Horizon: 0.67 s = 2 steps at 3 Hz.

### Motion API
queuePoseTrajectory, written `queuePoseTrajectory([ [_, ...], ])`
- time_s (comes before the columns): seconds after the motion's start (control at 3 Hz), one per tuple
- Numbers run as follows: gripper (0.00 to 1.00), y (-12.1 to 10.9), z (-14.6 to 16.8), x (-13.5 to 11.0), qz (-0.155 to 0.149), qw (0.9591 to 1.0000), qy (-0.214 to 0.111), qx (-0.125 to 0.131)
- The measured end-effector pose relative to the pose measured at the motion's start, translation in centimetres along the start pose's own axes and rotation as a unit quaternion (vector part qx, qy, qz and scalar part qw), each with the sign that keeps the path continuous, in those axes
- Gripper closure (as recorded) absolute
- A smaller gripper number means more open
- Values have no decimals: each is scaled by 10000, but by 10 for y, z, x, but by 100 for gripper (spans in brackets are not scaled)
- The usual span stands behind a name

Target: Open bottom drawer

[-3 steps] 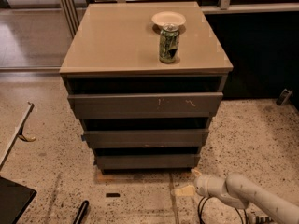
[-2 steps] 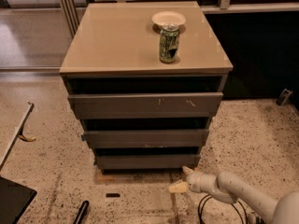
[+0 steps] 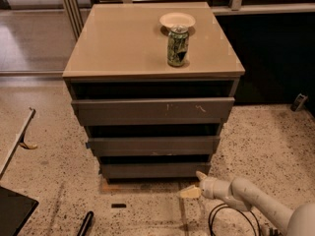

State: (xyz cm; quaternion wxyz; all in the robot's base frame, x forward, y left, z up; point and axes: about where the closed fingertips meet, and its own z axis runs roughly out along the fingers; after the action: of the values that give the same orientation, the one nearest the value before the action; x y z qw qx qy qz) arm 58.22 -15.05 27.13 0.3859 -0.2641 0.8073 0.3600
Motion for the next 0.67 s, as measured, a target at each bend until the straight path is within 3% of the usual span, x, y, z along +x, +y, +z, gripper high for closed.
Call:
queuePoseTrajectory([
  [0.67,0,-16,19,-27,-386,9985,-379,-22],
])
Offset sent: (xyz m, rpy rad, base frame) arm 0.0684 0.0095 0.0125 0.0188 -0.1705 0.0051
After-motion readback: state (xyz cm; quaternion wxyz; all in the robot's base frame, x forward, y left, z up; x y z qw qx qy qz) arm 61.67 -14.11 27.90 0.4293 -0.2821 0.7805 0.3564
